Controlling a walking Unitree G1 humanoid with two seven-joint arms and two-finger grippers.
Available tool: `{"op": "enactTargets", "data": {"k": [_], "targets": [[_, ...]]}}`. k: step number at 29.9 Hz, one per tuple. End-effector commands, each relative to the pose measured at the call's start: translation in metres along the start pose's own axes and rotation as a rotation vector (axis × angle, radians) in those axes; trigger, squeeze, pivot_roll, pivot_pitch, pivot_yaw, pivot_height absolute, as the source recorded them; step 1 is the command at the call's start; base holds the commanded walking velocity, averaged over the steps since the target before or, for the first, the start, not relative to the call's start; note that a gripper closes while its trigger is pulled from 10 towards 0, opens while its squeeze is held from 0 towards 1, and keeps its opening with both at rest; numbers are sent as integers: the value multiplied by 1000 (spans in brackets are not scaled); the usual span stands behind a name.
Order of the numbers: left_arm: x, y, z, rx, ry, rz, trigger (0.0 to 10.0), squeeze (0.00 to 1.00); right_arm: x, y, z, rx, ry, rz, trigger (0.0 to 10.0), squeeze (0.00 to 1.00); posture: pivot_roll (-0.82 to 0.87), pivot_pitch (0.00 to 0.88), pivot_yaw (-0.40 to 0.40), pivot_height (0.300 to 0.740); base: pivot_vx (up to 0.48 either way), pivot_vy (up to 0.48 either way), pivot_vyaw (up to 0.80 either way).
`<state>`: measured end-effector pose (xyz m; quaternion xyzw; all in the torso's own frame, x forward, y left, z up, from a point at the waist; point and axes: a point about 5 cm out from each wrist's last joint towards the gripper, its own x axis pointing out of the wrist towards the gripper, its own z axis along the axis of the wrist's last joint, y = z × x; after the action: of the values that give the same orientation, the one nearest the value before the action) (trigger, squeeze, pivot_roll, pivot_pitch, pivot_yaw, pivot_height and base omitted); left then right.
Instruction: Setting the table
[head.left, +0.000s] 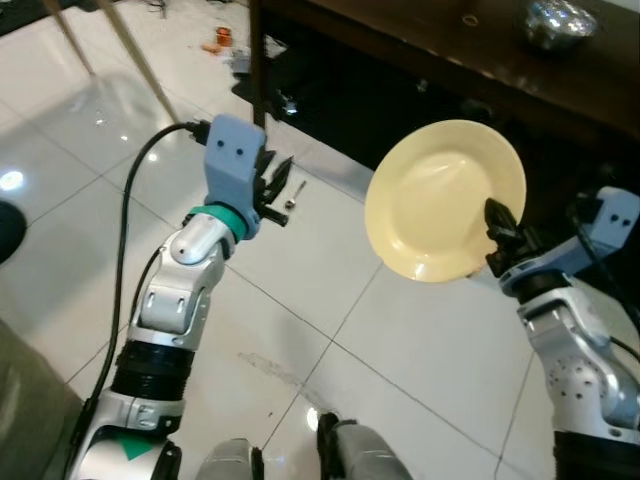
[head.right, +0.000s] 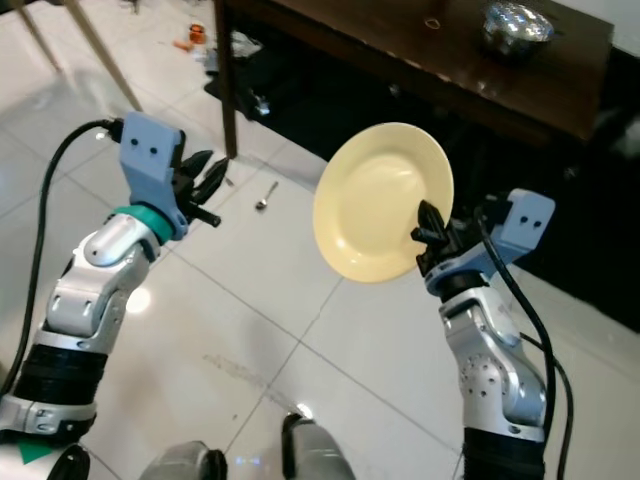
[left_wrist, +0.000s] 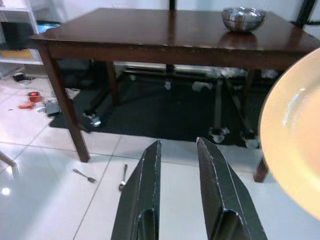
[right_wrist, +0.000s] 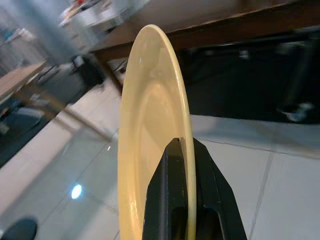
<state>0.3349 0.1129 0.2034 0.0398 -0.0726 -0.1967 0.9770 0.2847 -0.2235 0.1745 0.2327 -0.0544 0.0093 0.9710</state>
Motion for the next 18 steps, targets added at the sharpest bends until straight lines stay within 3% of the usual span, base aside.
{"op": "enactTargets", "data": {"k": [1, 18], "targets": [[1, -5, -1, -3, 3, -15, 10000, 0, 0, -5, 8, 18, -45, -27, 10000, 0, 94, 79, 16, 740, 0, 0, -800], [3, -6, -2, 0, -3, 6, 10000, 0, 7, -6, 14, 83, -87, -59, 10000, 0, 98, 66, 16, 740, 0, 0, -800]]}}
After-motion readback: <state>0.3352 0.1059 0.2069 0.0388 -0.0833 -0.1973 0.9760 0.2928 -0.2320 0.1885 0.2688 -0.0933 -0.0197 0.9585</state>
